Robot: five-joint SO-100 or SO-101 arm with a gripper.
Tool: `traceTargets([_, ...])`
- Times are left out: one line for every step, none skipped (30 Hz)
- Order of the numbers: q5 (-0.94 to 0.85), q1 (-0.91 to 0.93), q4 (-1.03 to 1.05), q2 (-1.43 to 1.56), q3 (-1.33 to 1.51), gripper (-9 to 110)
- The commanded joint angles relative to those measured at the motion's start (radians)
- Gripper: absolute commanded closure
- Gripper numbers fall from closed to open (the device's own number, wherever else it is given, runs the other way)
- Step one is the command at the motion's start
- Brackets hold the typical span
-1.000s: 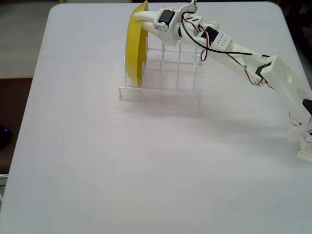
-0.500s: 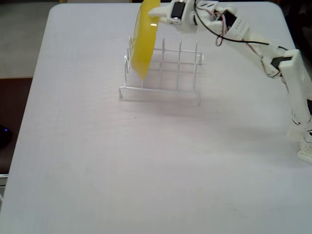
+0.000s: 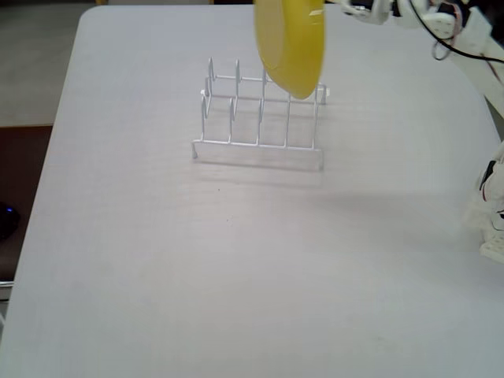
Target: Would you please take all the plates for me?
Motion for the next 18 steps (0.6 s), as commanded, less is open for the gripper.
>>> traceTargets([-0.006,-0.098,-0.040,0.201,0.029,102])
traceTargets([0.008,-0.135,-0.040,0.221,0.049,102])
traceTargets([0.025,-0.176,-0.040,0.239,0.069,102])
traceTargets([0.052,-0.216,-0.040,0.253,0.084,102])
traceTargets([0.075,-0.255,-0.041,0.268,0.098,102])
traceTargets([0.094,-0.295,-0.061,0.276,0.120,102])
traceTargets([0.112,-0.336,-0.103,0.285,0.150,102])
traceTargets([0.129,-0.376,-0.160,0.296,0.187,102])
traceTargets([0.126,-0.411,-0.219,0.299,0.221,102])
traceTargets([0.135,-0.445,-0.281,0.301,0.249,102])
traceTargets([0.158,-0.474,-0.344,0.301,0.275,102])
traceTargets([0.153,-0.511,-0.405,0.295,0.293,102])
traceTargets([0.146,-0.545,-0.457,0.285,0.304,102])
traceTargets([0.161,-0.568,-0.497,0.272,0.307,102])
traceTargets([0.175,-0.588,-0.541,0.253,0.307,102])
traceTargets([0.184,-0.604,-0.589,0.236,0.307,102])
traceTargets([0.213,-0.615,-0.629,0.222,0.307,102])
traceTargets([0.241,-0.624,-0.669,0.209,0.305,102])
